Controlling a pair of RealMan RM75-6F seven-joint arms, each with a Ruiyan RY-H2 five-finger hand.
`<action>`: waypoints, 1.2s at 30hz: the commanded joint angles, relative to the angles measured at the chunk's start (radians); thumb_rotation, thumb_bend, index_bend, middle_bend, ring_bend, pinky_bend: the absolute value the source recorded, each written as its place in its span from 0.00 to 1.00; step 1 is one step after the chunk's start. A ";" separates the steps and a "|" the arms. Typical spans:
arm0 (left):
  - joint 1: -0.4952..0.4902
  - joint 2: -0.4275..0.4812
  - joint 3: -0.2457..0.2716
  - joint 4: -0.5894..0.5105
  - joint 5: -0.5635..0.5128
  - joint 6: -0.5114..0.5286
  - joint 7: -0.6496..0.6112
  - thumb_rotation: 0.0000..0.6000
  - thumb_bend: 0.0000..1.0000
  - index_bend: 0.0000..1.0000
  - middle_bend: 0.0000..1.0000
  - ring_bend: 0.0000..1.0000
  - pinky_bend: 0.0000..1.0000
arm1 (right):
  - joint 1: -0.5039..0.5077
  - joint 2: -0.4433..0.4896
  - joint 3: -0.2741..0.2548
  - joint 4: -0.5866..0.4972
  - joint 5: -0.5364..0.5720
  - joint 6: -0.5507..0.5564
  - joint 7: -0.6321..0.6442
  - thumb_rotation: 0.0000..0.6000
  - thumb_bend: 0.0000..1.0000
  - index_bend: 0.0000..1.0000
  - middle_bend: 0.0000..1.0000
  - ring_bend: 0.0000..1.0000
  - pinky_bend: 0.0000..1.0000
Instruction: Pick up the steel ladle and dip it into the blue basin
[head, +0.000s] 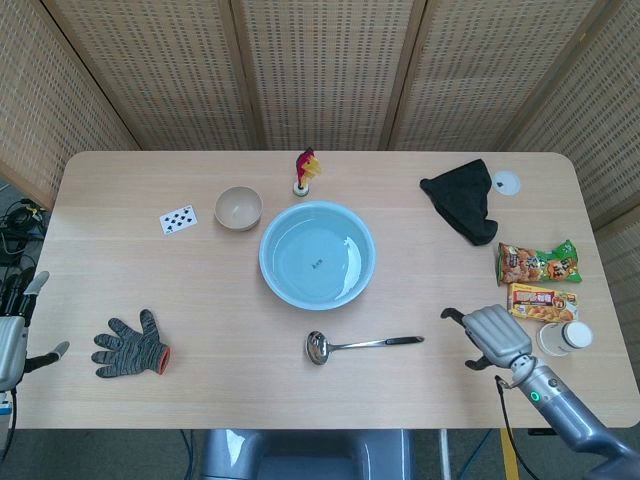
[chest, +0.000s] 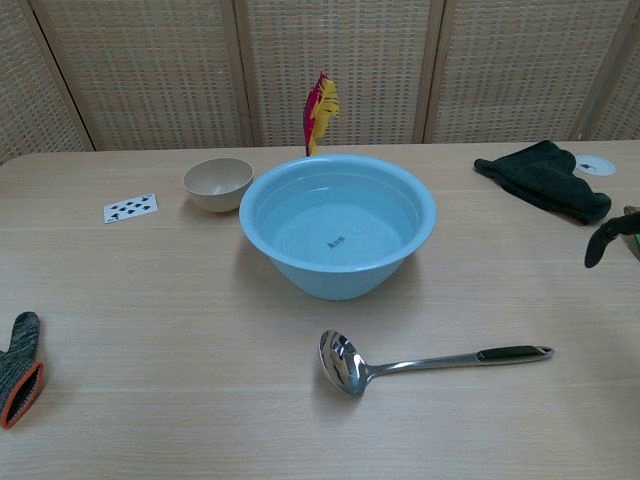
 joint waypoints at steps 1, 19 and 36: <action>-0.002 -0.002 -0.002 0.002 -0.006 -0.002 0.005 1.00 0.00 0.00 0.00 0.00 0.00 | 0.066 -0.063 0.011 0.029 0.074 -0.079 -0.022 1.00 0.25 0.40 0.96 1.00 1.00; -0.005 -0.007 -0.006 0.007 -0.030 0.002 0.022 1.00 0.00 0.00 0.00 0.00 0.00 | 0.187 -0.311 -0.001 0.129 0.375 -0.107 -0.295 1.00 0.47 0.50 0.97 1.00 1.00; -0.009 -0.004 -0.005 0.012 -0.045 -0.006 0.017 1.00 0.00 0.00 0.00 0.00 0.00 | 0.219 -0.468 -0.030 0.213 0.541 0.014 -0.440 1.00 0.48 0.51 0.97 1.00 1.00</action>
